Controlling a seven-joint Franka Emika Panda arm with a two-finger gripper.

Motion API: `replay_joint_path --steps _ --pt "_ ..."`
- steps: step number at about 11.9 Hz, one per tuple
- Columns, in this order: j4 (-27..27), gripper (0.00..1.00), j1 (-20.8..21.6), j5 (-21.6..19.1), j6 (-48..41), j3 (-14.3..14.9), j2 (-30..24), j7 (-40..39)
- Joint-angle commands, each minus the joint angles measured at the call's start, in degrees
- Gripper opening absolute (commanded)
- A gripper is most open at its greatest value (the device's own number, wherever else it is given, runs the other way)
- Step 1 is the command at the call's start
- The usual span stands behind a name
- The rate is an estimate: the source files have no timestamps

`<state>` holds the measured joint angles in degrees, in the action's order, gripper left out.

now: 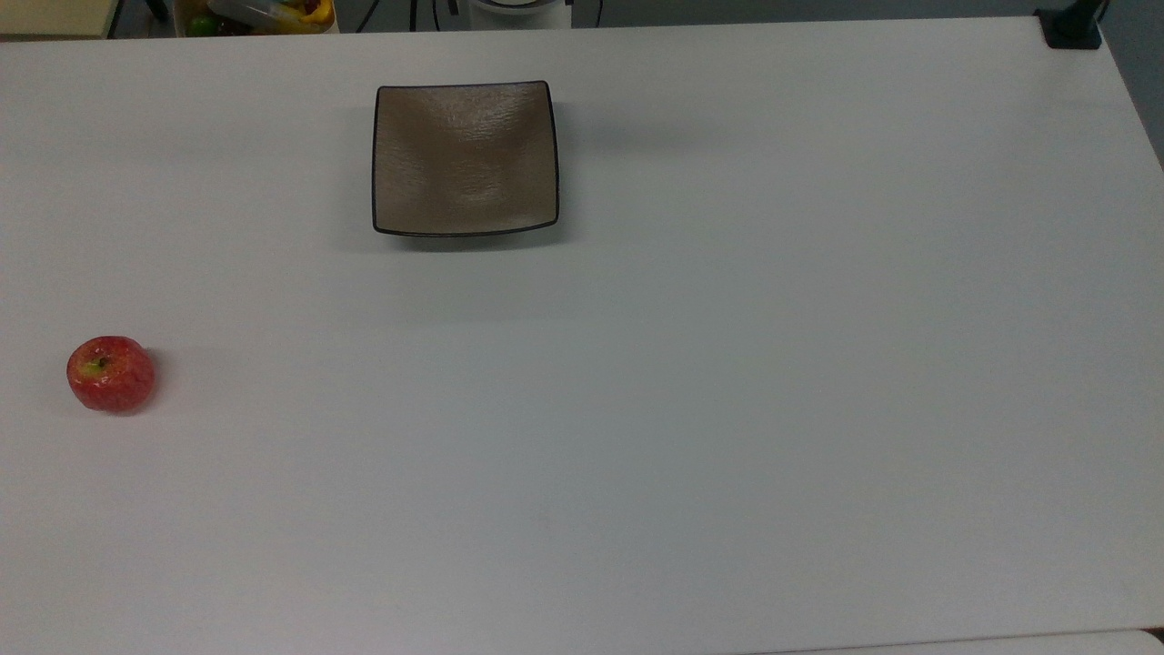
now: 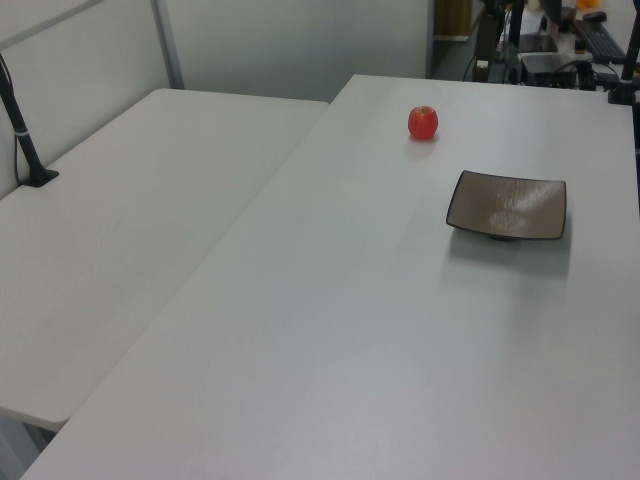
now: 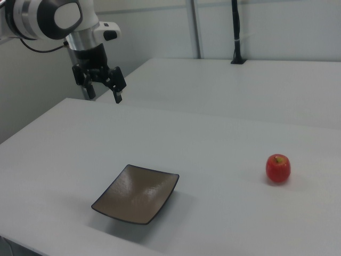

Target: Apples placed on a ceramic plate

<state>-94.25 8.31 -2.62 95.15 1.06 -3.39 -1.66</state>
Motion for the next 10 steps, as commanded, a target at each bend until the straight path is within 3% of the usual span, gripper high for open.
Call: replay_joint_path --steps 1,10 --pt "-1.8 1.00 0.2 -0.2 1.2 0.7 -1.9 -0.9" --pt "-1.7 1.00 0.2 -0.1 0.3 0.9 -2.0 -1.9"
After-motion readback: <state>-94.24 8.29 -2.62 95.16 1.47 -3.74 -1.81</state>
